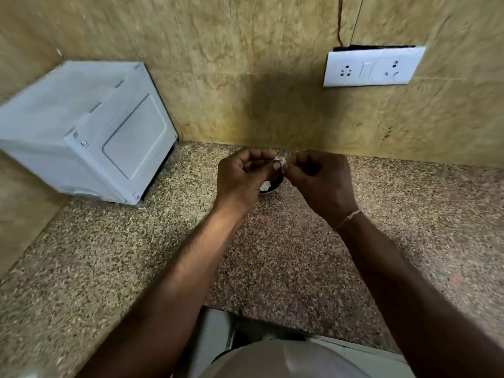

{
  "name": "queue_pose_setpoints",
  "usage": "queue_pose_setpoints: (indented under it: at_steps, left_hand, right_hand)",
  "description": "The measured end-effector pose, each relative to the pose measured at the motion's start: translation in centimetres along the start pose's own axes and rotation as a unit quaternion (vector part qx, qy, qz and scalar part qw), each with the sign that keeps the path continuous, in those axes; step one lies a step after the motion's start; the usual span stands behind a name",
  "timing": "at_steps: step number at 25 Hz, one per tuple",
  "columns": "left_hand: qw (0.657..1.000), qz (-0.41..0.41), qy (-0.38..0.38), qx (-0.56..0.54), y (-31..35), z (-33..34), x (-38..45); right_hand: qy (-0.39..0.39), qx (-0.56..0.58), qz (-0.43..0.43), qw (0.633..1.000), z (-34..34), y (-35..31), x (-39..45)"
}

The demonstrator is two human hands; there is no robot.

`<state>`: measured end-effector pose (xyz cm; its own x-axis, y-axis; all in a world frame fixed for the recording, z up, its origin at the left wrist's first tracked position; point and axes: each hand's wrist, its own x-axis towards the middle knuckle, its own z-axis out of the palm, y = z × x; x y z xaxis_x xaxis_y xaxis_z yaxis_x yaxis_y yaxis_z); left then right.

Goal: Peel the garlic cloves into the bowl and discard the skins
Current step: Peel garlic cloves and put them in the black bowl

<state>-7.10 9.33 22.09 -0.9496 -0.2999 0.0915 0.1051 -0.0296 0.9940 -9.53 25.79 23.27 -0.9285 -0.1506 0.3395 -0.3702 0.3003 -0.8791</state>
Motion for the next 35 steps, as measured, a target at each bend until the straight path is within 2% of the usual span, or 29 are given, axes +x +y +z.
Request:
queue_pose_setpoints:
  at_steps: [6, 15, 19, 24, 35]
  left_hand:
    - [0.997, 0.052, -0.061, -0.019, 1.7, -1.0, 1.3]
    - [0.991, 0.082, -0.103, -0.009, 3.0, -0.8, 2.7]
    - [0.990, 0.096, -0.104, 0.020, 3.2, -0.9, 2.9]
    - [0.989, 0.102, -0.098, 0.040, 3.2, -1.0, 2.9]
    - [0.990, 0.013, -0.130, -0.045, 1.9, -2.7, 3.1]
  right_hand:
    - [0.033, -0.010, -0.005, 0.999, -0.2, -2.1, 0.9]
    - [0.055, -0.045, -0.018, 0.997, -0.7, -3.0, 1.4]
    - [0.055, -0.039, 0.006, 0.998, -0.6, -3.1, 1.5]
    - [0.081, -0.098, -0.030, 0.991, 0.0, -3.3, 0.9]
    - [0.044, -0.036, 0.030, 0.998, 1.3, -2.2, 0.3]
